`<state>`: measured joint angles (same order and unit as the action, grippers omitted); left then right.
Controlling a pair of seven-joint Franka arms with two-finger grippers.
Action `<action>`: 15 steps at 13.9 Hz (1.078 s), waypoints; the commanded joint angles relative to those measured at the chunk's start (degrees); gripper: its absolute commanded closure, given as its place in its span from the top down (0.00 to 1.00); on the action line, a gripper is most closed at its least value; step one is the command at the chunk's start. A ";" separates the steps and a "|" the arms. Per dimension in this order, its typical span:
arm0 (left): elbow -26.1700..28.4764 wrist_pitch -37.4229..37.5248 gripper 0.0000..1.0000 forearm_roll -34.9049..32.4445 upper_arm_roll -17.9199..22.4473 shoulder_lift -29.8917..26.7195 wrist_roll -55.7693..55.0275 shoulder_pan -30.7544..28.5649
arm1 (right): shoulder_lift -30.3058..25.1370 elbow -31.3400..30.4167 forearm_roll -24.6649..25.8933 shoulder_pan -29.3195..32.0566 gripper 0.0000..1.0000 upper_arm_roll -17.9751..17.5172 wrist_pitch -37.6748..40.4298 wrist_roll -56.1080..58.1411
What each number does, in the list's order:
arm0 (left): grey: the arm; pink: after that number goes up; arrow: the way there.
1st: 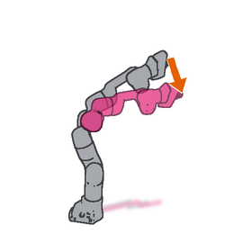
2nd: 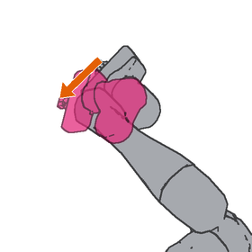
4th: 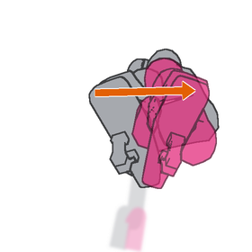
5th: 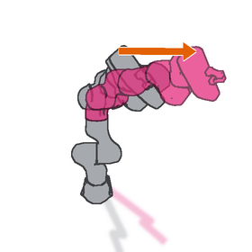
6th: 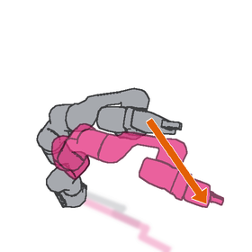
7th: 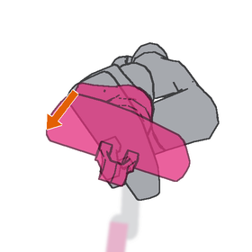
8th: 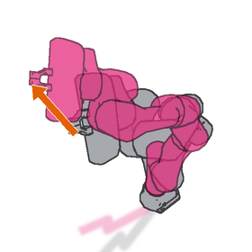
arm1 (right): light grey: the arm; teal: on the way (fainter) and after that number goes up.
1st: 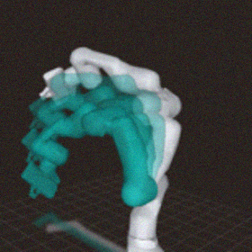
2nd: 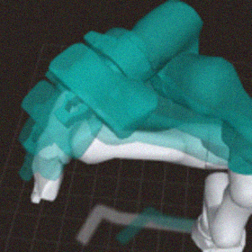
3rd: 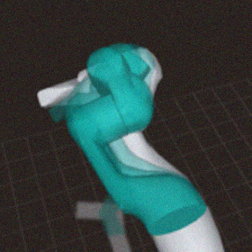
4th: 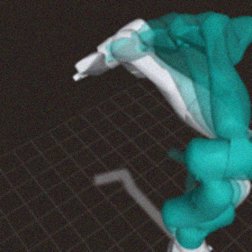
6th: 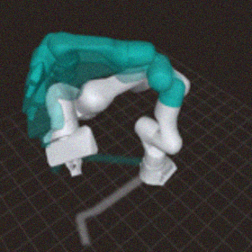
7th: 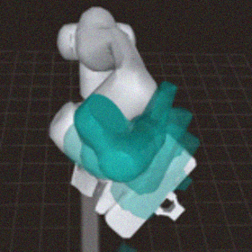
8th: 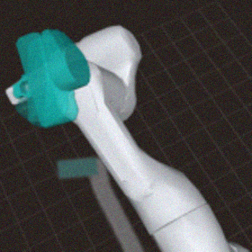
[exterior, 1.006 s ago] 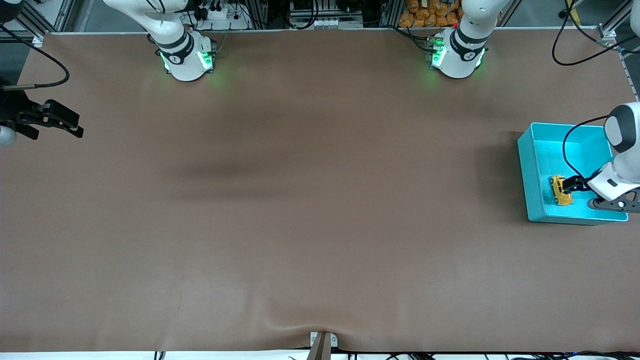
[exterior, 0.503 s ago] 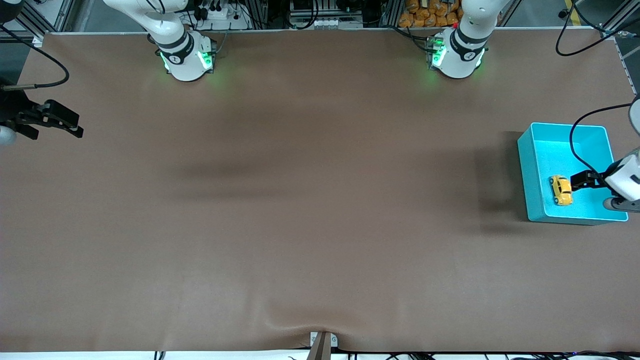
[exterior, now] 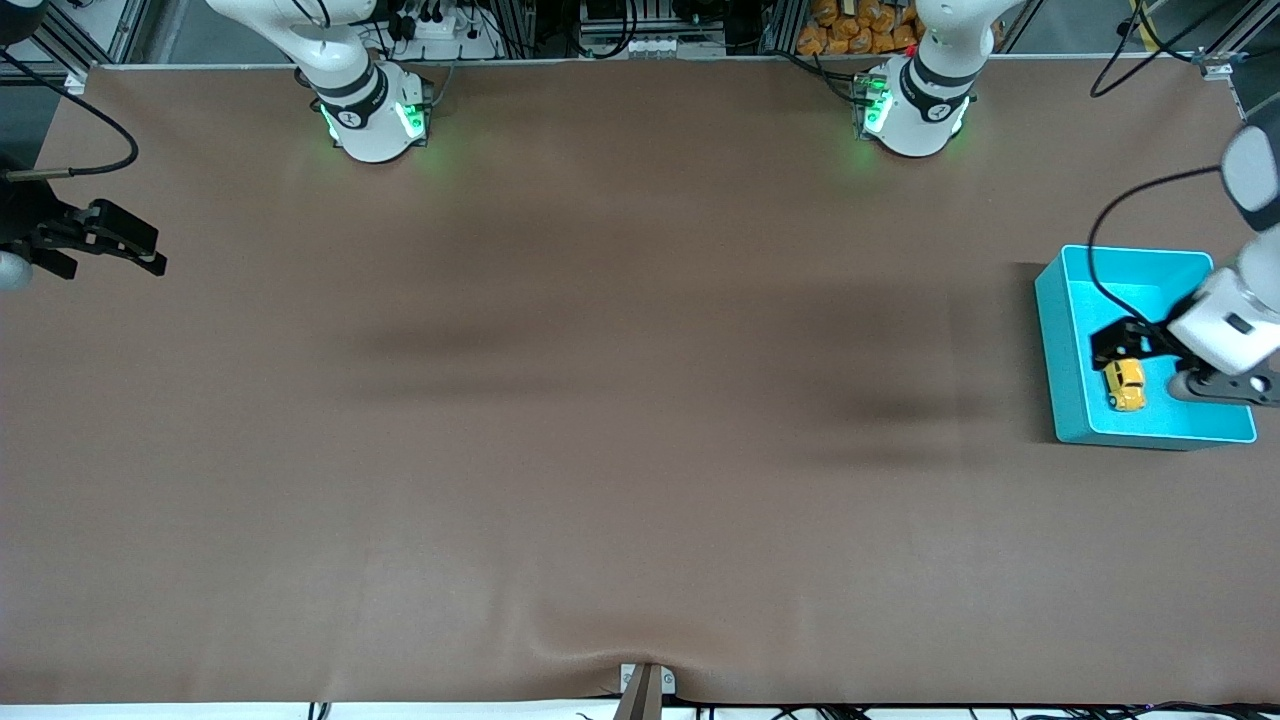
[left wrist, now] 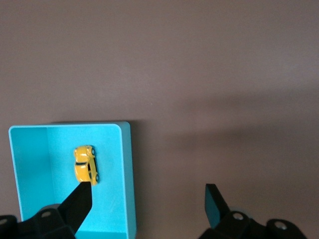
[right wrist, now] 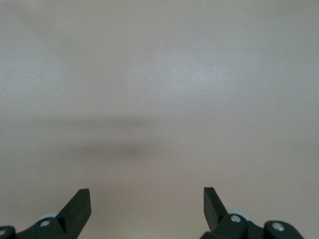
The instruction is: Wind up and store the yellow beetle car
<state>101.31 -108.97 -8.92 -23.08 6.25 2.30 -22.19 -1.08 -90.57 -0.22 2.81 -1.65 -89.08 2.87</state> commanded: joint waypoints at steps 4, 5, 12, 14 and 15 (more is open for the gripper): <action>-4.79 13.41 1.00 4.51 15.40 -6.76 -3.27 19.53 | 0.29 1.36 0.57 0.53 1.00 -0.64 0.75 -0.59; -5.33 15.26 1.00 5.30 17.26 -7.47 -3.70 21.73 | 0.38 1.36 0.57 0.71 1.00 -0.64 0.75 -0.59; -7.53 22.48 1.00 6.37 16.92 -10.73 -3.45 22.28 | 0.29 1.36 0.57 0.62 1.00 -0.64 0.75 -0.59; -9.02 24.85 1.00 6.28 17.80 -10.64 -1.52 23.94 | 0.29 1.36 0.57 0.62 1.00 -0.64 0.75 -0.59; -9.55 25.30 1.00 6.45 19.11 -10.64 -1.34 24.65 | 0.38 1.36 0.57 0.71 1.00 -0.64 0.75 -0.59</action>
<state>93.55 -86.00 -3.56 -6.20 -4.07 -0.44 0.39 -1.09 -90.36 -0.22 2.81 -1.66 -89.08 2.87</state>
